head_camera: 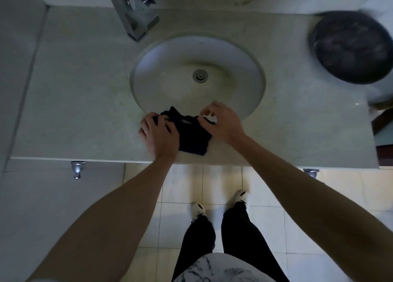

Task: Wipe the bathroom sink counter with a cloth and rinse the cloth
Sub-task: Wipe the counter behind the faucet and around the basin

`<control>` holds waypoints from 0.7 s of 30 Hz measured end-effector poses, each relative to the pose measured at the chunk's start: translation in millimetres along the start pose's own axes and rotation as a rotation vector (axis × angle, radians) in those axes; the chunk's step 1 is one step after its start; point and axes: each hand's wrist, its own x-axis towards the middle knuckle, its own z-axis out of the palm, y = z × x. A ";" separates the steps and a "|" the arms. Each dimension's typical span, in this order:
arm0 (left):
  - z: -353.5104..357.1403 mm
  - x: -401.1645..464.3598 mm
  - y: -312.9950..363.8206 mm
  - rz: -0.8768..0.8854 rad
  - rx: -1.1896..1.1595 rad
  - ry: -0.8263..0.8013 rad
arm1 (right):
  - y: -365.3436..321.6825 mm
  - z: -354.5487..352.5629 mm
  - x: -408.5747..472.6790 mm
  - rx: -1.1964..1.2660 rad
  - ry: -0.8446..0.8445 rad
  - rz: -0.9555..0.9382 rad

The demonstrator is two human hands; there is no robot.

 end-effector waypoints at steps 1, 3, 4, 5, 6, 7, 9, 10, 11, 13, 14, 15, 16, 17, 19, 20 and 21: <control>-0.2 -0.5 0.3 -0.002 0.005 -0.003 | 2.7 -7.2 -8.6 -0.032 -0.021 -0.081; -0.4 -0.8 0.9 0.001 0.016 -0.002 | 4.0 -13.1 -25.9 -0.123 -0.090 -0.257; -0.9 -0.6 1.5 0.001 0.017 0.000 | 4.9 -11.7 -33.4 -0.174 -0.141 -0.335; -1.1 -0.3 1.6 0.000 0.017 0.003 | 5.7 -8.8 -38.9 -0.231 -0.191 -0.402; -1.2 -0.4 1.2 -0.002 0.018 0.004 | 7.1 -4.3 -43.0 -0.289 -0.221 -0.461; -0.8 -0.3 0.1 -0.003 0.019 0.003 | 8.3 0.1 -45.3 -0.340 -0.220 -0.506; 1.3 0.3 -2.6 0.004 0.020 -0.003 | 10.0 6.2 -44.8 -0.396 -0.167 -0.552; 2.0 0.6 -3.0 0.010 0.019 -0.007 | 10.6 8.5 -42.7 -0.415 -0.137 -0.563; 2.7 1.2 -2.9 0.009 0.015 -0.010 | 9.6 9.6 -39.6 -0.424 -0.121 -0.560; 2.8 1.8 -3.9 -0.005 -0.022 -0.012 | 4.0 7.9 -29.5 -0.362 -0.120 -0.476; 1.4 0.3 -5.5 0.000 -0.045 -0.008 | -0.4 4.4 -22.5 -0.296 -0.138 -0.391; -1.1 -2.5 -6.8 0.028 -0.069 -0.003 | -3.8 0.8 -15.0 -0.228 -0.171 -0.302; -5.1 -5.0 -4.2 0.081 -0.101 -0.001 | -6.7 -4.2 -7.9 -0.169 -0.200 -0.230; -10.5 -6.3 1.3 0.161 -0.138 -0.009 | -8.8 -10.9 -1.4 -0.115 -0.220 -0.184; -22.0 -3.0 18.7 0.311 -0.192 -0.089 | -12.3 -28.7 10.6 -0.011 -0.236 -0.150; -26.4 2.6 27.8 0.324 -0.227 -0.204 | -11.7 -39.0 17.3 0.029 -0.238 -0.134; -31.4 10.2 37.8 0.290 -0.265 -0.353 | -8.8 -49.5 24.1 0.056 -0.239 -0.117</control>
